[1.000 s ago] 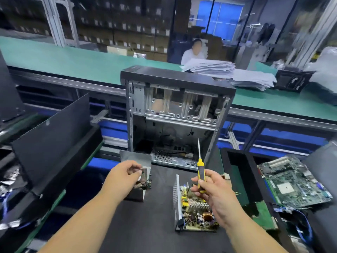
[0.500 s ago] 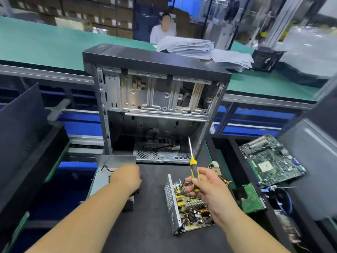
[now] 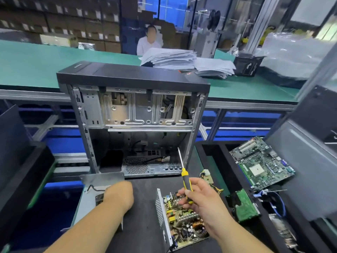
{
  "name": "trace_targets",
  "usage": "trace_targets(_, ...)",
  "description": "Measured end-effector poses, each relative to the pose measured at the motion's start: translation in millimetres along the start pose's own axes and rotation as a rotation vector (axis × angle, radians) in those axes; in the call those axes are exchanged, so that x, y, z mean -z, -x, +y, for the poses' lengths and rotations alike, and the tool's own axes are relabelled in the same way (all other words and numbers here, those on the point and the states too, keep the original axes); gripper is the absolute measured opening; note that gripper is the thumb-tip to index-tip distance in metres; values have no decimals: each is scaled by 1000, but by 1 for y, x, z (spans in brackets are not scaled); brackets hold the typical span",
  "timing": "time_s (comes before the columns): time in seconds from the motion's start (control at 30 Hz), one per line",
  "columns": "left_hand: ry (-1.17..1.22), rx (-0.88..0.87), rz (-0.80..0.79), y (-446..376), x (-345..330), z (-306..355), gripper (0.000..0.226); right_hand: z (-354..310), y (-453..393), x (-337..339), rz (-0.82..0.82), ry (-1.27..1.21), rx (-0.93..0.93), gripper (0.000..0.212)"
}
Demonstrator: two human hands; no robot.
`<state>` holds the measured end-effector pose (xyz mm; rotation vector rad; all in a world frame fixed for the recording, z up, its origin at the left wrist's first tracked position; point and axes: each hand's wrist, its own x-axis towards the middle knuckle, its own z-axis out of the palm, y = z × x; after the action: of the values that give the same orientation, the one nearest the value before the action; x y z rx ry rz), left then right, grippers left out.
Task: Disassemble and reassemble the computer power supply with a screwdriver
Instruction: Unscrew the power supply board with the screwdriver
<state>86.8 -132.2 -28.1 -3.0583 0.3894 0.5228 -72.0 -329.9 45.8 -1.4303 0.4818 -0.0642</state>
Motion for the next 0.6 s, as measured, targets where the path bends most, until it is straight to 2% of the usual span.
trace_targets(0.07,105,-19,28,1,4,-1,19,-3,0,-1,-2,9,14,24)
trace_targets(0.13,311,-38,51,1,9,-3,9,-5,-1,-2,-2,13,22,24)
trace_targets(0.27,815,-75,60,12,24,-4,17,-11,-4,-6,15,43,23,26)
trace_targets(0.4,1177,-82,118,27,41,1,11,-16,-6,-12,13,95,35,24)
trace_targets(0.6,1470,-32,120,40,58,5,11,-25,-13,-27,5,75,50,14)
